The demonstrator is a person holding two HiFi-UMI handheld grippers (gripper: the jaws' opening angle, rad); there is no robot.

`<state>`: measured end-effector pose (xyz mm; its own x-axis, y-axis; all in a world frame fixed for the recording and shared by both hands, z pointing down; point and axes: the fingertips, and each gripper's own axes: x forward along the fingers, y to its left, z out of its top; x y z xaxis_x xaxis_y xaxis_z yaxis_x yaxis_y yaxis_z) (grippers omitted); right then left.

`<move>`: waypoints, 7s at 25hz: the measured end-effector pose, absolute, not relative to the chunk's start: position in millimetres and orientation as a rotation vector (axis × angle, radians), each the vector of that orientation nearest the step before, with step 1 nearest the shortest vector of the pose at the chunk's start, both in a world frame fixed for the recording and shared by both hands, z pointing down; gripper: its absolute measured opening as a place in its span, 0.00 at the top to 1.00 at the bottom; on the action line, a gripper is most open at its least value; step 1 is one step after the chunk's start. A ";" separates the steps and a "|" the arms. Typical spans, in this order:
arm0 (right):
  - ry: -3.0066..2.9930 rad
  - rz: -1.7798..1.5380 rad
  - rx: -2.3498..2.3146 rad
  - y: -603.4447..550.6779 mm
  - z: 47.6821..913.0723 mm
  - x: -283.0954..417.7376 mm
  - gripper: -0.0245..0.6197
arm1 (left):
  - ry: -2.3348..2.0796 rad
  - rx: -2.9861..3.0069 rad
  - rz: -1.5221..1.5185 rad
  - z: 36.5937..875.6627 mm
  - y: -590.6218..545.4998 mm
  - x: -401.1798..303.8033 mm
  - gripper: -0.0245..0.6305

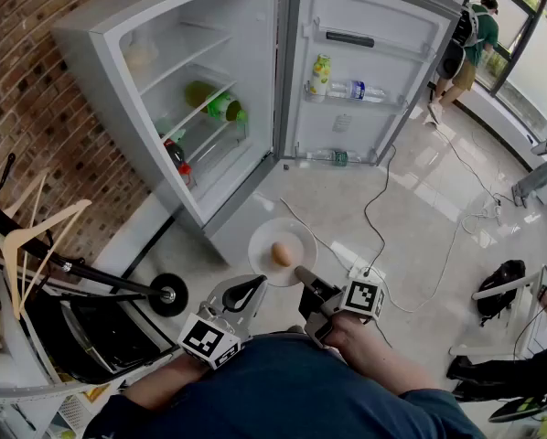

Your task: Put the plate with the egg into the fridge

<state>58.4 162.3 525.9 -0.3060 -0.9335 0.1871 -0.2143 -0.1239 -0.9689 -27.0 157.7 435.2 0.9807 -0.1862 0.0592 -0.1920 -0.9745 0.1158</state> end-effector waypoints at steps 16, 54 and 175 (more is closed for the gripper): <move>1.529 -1.520 -1.266 167.7 529.8 72.0 0.93 | -0.331 3.007 0.104 434.4 167.0 -14.8 0.96; 1.567 -1.537 -1.273 -32.3 531.4 91.0 0.93 | -0.383 3.016 0.073 440.3 -12.3 -1.9 0.96; 1.902 -1.569 -0.915 -320.0 493.9 56.2 0.63 | -0.855 2.879 0.083 443.9 -154.6 -10.0 0.96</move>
<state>56.2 -320.0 493.9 -0.6453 -0.7631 0.0343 -0.1785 0.1070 -0.9781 -10.0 -154.6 443.9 0.8372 -0.5392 0.0916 -0.5468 -0.8293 0.1155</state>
